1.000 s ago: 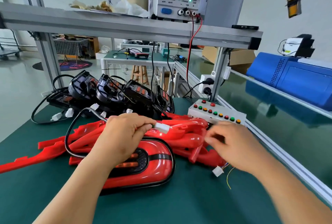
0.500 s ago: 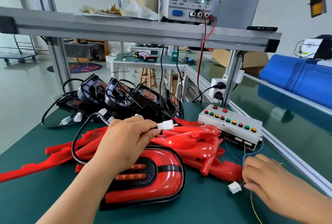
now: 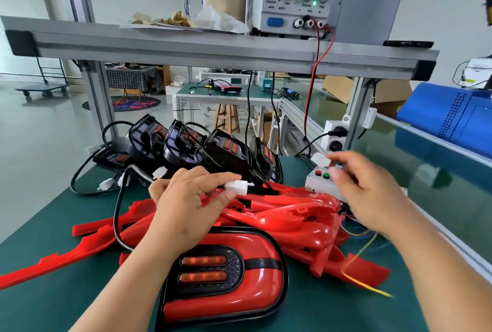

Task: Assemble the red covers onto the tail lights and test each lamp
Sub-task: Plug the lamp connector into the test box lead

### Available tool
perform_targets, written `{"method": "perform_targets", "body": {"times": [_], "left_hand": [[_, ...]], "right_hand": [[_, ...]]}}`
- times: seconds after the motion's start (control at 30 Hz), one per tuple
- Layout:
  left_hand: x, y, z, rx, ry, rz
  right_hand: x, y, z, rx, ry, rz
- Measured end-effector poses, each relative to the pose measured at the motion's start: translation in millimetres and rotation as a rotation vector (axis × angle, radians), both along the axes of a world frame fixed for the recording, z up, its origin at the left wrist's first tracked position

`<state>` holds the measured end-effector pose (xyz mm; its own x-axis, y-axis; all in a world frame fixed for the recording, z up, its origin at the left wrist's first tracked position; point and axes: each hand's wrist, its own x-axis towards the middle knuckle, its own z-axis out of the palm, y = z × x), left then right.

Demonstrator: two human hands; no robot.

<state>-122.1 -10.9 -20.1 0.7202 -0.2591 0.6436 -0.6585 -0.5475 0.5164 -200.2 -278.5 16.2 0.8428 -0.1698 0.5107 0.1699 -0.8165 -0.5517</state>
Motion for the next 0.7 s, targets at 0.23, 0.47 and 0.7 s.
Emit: {"method": "perform_targets", "body": {"times": [0.23,0.47,0.7], "left_hand": [[2,-4,-13,0.002,-0.028,0.042],[1,-15,-8,0.087,-0.044,0.004],[-1,-15,-4,0.127,-0.046,-0.086]], "right_hand": [[18,55,-43,-0.074,0.009,0.180],[19,49,-56,-0.156,-0.059,0.231],[15,42,-56,-0.221,-0.070,0.231]]}}
